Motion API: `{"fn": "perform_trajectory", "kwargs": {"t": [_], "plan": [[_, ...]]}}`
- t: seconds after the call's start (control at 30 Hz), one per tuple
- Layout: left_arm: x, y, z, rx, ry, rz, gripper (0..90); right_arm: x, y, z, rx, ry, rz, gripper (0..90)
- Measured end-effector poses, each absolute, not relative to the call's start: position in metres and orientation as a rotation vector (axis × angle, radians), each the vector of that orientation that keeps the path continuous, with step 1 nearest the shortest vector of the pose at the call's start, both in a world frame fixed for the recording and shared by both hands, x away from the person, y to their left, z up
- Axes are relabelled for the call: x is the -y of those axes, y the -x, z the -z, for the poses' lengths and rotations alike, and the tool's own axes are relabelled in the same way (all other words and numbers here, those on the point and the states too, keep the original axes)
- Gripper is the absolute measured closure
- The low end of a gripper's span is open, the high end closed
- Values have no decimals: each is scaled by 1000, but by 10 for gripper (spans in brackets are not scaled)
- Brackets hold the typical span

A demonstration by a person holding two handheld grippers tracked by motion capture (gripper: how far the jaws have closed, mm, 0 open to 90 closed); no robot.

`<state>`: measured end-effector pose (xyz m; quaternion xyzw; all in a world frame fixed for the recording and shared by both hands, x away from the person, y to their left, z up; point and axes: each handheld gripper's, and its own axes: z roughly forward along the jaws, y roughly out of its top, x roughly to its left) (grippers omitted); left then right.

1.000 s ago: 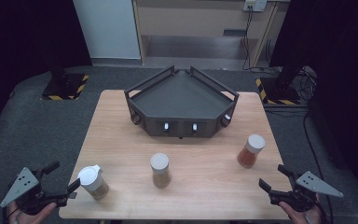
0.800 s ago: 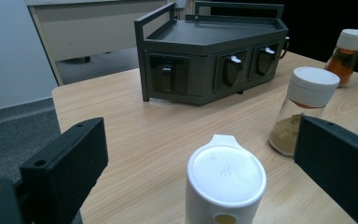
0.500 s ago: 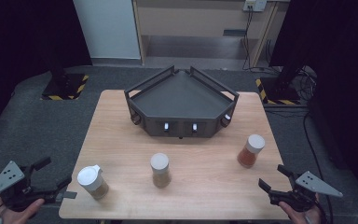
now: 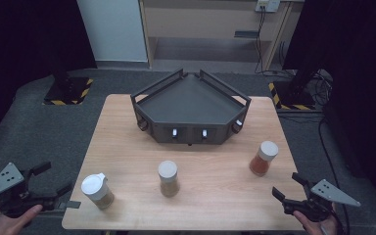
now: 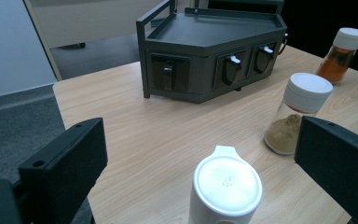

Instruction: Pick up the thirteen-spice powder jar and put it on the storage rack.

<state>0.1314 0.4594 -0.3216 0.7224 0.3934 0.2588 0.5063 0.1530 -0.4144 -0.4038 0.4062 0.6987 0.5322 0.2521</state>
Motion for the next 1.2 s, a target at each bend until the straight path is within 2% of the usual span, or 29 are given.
{"fn": "perform_trajectory", "kwargs": {"t": [0.6,1.2], "plan": [[-448,-141,315,-939,-1820,-602,19,415,-153,404,-1897,-1109,-1451,69],[-430,-162,331,-920,-1929,-531,22,415,-153,404,-1897,-1110,-1451,70]]}}
